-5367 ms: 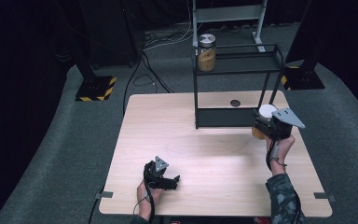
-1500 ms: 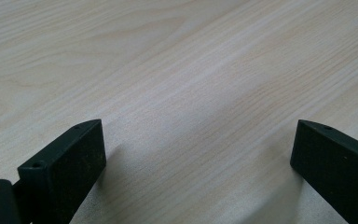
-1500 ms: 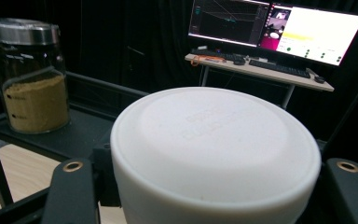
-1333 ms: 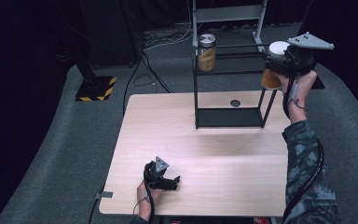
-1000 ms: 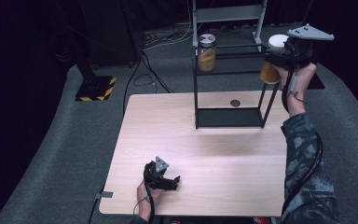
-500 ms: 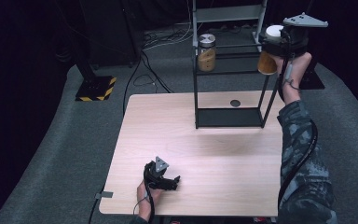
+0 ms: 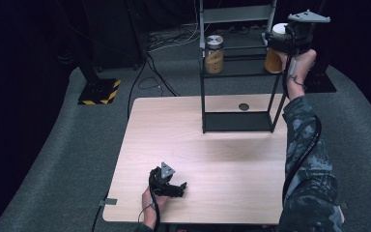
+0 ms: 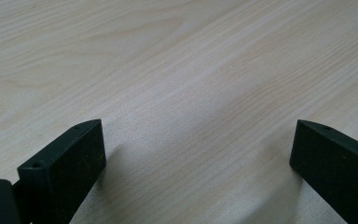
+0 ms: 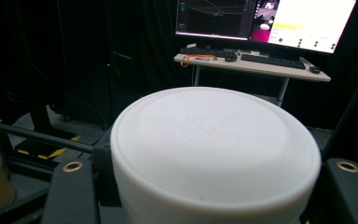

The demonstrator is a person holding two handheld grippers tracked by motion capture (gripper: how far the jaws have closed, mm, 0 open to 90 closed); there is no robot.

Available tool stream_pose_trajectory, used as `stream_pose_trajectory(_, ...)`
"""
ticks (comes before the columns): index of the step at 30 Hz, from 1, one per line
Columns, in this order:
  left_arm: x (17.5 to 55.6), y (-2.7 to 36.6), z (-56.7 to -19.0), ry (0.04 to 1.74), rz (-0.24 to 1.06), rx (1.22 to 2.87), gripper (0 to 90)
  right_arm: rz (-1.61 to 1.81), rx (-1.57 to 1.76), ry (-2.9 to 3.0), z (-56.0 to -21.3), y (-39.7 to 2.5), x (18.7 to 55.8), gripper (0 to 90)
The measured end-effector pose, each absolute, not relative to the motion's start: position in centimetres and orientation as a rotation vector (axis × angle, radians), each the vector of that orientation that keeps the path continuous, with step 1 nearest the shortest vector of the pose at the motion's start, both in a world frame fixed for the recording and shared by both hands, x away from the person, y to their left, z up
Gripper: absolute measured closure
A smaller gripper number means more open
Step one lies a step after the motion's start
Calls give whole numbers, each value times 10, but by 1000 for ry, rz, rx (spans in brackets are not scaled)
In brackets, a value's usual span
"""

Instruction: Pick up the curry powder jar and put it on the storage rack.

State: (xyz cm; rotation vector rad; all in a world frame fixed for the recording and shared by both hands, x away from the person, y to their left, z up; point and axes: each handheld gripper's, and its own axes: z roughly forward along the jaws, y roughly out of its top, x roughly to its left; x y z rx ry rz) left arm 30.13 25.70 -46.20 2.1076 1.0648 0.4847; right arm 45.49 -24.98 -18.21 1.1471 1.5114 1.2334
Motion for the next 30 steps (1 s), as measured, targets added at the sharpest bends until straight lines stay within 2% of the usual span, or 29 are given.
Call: stream_pose_trajectory(30,301,257,-462,1065,488,2108,27,1262,1154,1454,-194,-254,464,325)
